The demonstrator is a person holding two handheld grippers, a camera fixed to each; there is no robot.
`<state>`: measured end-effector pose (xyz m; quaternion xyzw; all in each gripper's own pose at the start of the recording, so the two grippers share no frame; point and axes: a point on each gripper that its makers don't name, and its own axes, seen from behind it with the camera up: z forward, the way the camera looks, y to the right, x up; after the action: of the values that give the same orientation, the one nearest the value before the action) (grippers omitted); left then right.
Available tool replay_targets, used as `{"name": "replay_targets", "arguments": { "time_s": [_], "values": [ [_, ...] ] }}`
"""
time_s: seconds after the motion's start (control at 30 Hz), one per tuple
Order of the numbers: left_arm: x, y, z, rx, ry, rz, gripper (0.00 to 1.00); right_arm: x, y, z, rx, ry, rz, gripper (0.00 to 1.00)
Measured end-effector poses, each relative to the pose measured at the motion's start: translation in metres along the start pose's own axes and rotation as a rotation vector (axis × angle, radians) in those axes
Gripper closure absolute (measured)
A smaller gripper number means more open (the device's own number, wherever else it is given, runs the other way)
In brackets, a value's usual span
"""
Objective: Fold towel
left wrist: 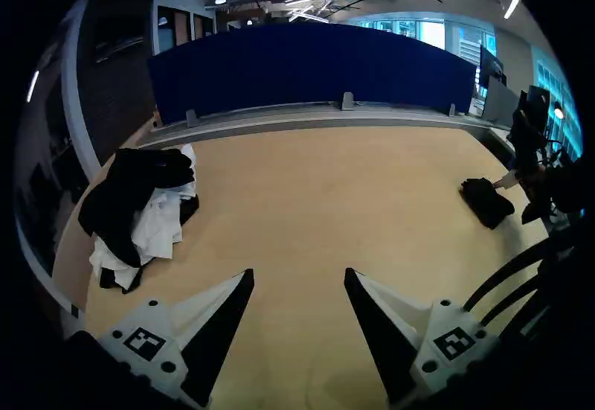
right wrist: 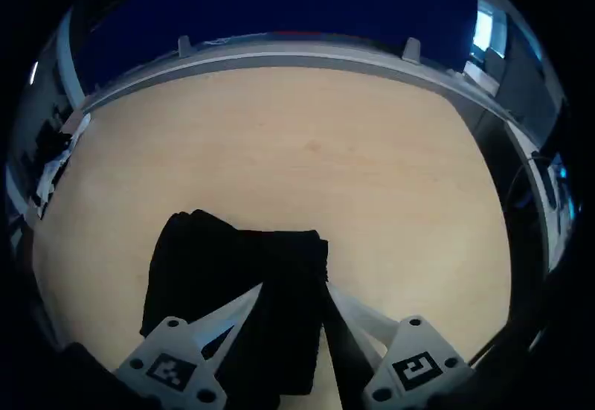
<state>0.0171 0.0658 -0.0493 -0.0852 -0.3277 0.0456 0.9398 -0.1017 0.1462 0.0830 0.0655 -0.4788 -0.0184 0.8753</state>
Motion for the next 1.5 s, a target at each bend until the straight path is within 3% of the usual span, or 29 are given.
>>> {"name": "replay_targets", "arguments": {
  "time_s": [0.23,0.5,0.8,1.3,1.5],
  "values": [
    [-0.001,0.001,0.000,-0.001,-0.001,0.000,0.10,-0.005,0.000,-0.004,0.008,-0.004,0.005,0.48],
    [-0.001,0.005,0.000,-0.007,-0.001,0.013,0.10,-0.007,0.000,-0.002,0.030,0.001,0.034,0.64],
    [-0.001,0.007,0.003,-0.011,-0.001,0.013,0.10,-0.008,0.002,-0.003,0.035,0.005,0.011,0.75],
    [0.007,0.014,0.004,-0.022,0.011,0.017,0.10,0.020,0.000,-0.023,0.036,0.076,-0.028,0.77],
    [0.008,0.016,0.001,-0.023,0.014,0.017,0.10,0.020,0.004,-0.022,0.024,0.051,-0.050,0.77]
  ]
}}
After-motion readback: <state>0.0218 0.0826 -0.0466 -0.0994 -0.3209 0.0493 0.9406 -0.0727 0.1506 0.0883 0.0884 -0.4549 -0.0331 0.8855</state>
